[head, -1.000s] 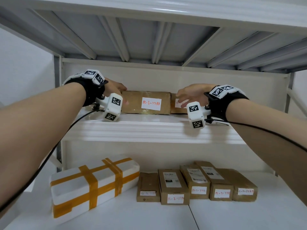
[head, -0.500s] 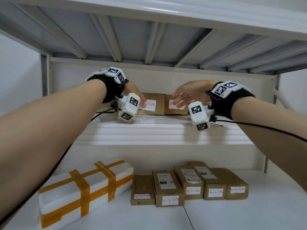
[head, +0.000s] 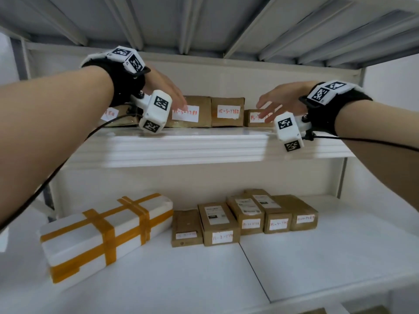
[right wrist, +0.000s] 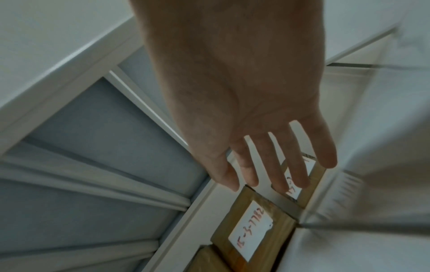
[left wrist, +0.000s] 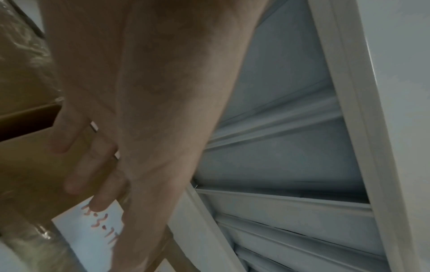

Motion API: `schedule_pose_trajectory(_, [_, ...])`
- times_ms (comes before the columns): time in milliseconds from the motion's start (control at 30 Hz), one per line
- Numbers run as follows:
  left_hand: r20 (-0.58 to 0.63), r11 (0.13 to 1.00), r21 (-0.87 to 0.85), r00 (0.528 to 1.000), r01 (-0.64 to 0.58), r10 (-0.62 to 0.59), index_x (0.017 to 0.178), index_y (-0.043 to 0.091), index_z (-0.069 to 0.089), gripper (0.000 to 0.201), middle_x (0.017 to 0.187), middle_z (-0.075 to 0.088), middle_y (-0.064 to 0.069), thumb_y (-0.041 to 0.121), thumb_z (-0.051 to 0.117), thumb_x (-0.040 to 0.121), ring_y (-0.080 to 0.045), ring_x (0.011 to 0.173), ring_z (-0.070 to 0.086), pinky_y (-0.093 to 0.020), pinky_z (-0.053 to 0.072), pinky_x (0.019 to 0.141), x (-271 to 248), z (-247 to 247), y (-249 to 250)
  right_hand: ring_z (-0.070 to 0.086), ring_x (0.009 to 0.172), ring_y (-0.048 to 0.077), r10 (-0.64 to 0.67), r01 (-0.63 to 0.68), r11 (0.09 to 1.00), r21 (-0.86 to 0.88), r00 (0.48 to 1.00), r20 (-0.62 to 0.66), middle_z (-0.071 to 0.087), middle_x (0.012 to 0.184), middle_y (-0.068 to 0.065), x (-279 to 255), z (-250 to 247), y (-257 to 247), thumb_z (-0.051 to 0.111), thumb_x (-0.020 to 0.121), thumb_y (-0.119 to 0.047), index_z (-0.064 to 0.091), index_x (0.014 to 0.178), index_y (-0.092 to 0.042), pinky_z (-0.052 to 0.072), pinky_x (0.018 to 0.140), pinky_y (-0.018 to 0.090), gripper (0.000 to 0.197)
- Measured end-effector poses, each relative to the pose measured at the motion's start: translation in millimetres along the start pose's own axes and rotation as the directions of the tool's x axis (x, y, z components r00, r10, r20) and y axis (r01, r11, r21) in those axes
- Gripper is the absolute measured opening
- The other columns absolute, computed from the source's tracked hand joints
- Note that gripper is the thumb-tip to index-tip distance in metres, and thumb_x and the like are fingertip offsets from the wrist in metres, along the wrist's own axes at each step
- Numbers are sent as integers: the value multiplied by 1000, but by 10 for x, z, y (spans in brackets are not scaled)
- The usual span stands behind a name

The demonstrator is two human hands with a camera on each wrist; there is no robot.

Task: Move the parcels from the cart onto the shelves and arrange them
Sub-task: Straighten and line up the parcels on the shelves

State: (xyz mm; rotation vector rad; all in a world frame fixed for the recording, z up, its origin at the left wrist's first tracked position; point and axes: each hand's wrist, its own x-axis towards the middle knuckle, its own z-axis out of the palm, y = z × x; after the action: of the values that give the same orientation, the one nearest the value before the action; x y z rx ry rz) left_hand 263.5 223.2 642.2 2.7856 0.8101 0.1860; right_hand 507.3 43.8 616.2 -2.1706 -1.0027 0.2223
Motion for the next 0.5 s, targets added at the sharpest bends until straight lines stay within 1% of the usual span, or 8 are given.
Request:
schedule_pose_trajectory(67, [-20,1000,-15,999,-25,25,130,19,58,36,125,63,5,25,61,95,0,101,62,-11,50,79,-20,25,3,58,97,26,-5,5,999,31,1000,2,74,110,8,-69,64,-41,55,98,-30,58,113,-17,42,94,35,20])
schedule_pose_trajectory(100, [-29,999,-16,999,-40,39,128,18,59,34,121,64,5,26,61,94,4,95,64,-9,51,76,-69,61,26,60,96,25,-19,20,998,55,1000,-7,75,109,8,-129,104,-62,57,97,-29,58,108,-17,42,92,35,16])
schedule_pose_trajectory(167, [-46,998,-30,997,-60,59,124,17,62,32,112,67,6,26,64,93,8,80,66,-7,50,64,-156,135,74,67,93,24,-51,57,992,110,997,-52,75,102,6,-270,190,-104,58,96,-27,60,108,-15,47,86,35,17])
schedule_pose_trajectory(233, [-101,996,-38,992,-80,76,119,15,64,31,109,70,1,27,66,91,-4,82,65,-14,49,61,-199,201,105,70,83,19,-94,111,982,155,989,-112,75,98,6,-411,272,-150,58,95,-23,64,111,-12,52,82,32,20])
schedule_pose_trajectory(300, [-188,993,-53,977,-109,98,114,8,64,30,96,68,-1,28,65,92,-14,81,60,-22,47,62,-279,278,161,68,67,14,-133,171,966,195,972,-196,74,91,6,-555,364,-212,59,92,-20,66,105,-10,51,70,25,17])
schedule_pose_trajectory(400, [-284,983,-18,943,-184,172,94,13,63,21,84,60,0,34,60,94,-16,78,53,-28,43,74,-431,382,270,58,49,8,-192,285,930,233,915,-354,66,71,1,-731,522,-285,58,90,-23,66,83,-13,43,49,16,14])
schedule_pose_trajectory(433, [-304,976,-22,931,-218,201,90,16,62,20,82,59,0,35,59,94,-15,75,52,-27,42,73,-491,428,312,54,46,7,-212,322,920,225,889,-405,64,67,-1,-786,584,-297,57,90,-25,65,76,-15,42,47,16,19])
schedule_pose_trajectory(500, [-342,959,-56,908,-277,242,88,17,63,20,75,56,1,36,58,94,-13,67,49,-26,40,67,-599,531,396,51,47,7,-260,403,891,209,831,-491,61,64,-4,-885,723,-312,56,91,-29,63,68,-18,43,50,19,26])
